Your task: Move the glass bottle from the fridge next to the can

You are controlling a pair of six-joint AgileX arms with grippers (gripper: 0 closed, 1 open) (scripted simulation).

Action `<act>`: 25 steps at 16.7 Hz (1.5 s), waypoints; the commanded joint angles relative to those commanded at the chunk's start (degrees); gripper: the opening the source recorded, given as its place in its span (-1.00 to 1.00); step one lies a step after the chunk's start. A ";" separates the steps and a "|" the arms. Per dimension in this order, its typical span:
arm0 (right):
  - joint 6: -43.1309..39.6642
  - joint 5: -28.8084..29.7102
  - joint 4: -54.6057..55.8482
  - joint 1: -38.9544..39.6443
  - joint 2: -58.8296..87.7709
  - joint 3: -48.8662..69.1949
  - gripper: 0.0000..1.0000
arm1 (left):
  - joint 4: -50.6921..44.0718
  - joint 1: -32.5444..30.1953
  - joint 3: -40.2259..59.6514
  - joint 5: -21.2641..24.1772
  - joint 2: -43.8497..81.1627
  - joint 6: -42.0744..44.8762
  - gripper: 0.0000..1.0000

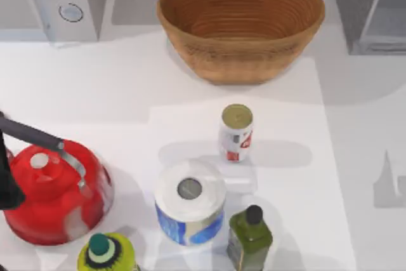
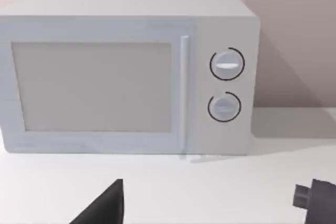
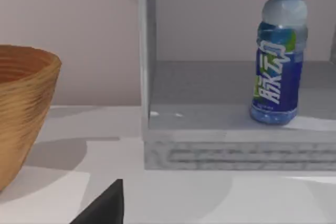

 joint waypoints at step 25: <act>0.50 -11.39 64.36 -13.49 114.02 48.13 1.00 | 0.00 0.00 0.00 0.00 0.00 0.00 1.00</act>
